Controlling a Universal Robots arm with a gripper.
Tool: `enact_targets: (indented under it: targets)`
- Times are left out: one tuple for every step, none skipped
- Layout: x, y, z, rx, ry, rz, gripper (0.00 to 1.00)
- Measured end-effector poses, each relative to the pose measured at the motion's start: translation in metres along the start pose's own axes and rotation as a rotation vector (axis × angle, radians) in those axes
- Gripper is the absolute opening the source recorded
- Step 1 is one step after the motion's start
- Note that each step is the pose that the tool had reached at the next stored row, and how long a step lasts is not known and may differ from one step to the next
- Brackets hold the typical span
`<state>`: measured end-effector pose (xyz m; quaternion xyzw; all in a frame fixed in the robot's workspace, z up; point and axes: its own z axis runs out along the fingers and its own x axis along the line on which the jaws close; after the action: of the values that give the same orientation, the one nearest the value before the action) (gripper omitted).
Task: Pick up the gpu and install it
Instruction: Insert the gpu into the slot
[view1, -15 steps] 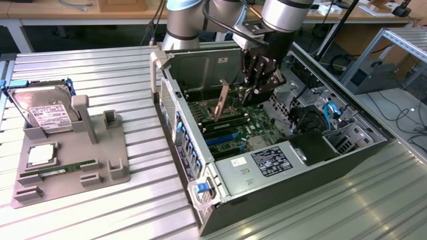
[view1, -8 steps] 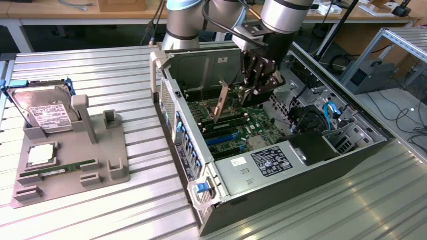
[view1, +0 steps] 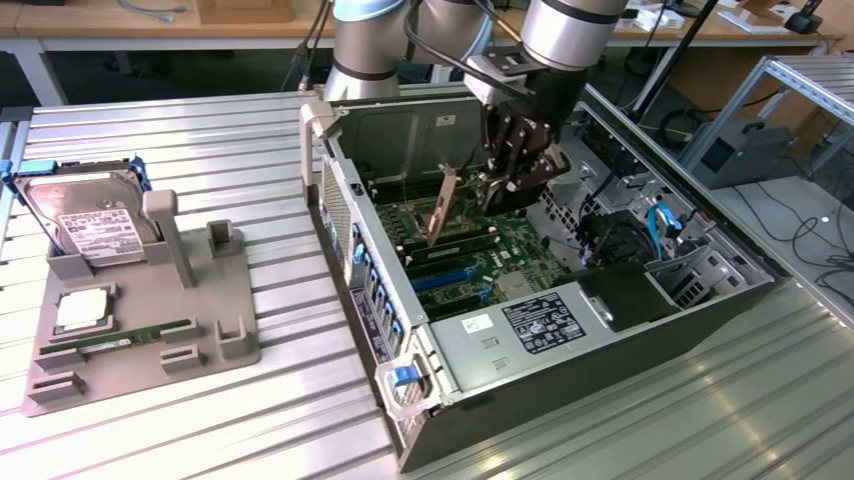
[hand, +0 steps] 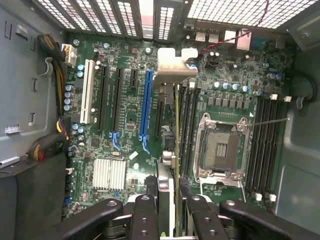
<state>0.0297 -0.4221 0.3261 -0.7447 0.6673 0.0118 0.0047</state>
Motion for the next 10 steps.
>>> enact_targets:
  targets:
    - [0.0,0.0,0.0002,0.0,0.0,0.0,0.27]
    - [0.0,0.0,0.0004,0.0,-0.0001,0.0,0.27]
    - [0.0,0.0,0.0007,0.0,-0.0001,0.0,0.27]
    - [0.0,0.0001,0.0009,-0.0001,0.0,0.0,0.27]
    - [0.0,0.0004,0.0013,0.0,-0.0001,0.0,0.27]
    - [0.0003,0.0014,0.0016,0.0,0.0,0.0,0.27]
    - [0.0003,0.0018,0.0018,0.0,0.0,0.0,0.27]
    - [0.0005,0.0021,0.0021,0.0,-0.0001,0.0,0.27]
    - [0.0007,0.0025,0.0024,0.0,-0.0001,0.0,0.27]
    - [0.0009,0.0031,0.0029,0.0,0.0,0.0,0.27]
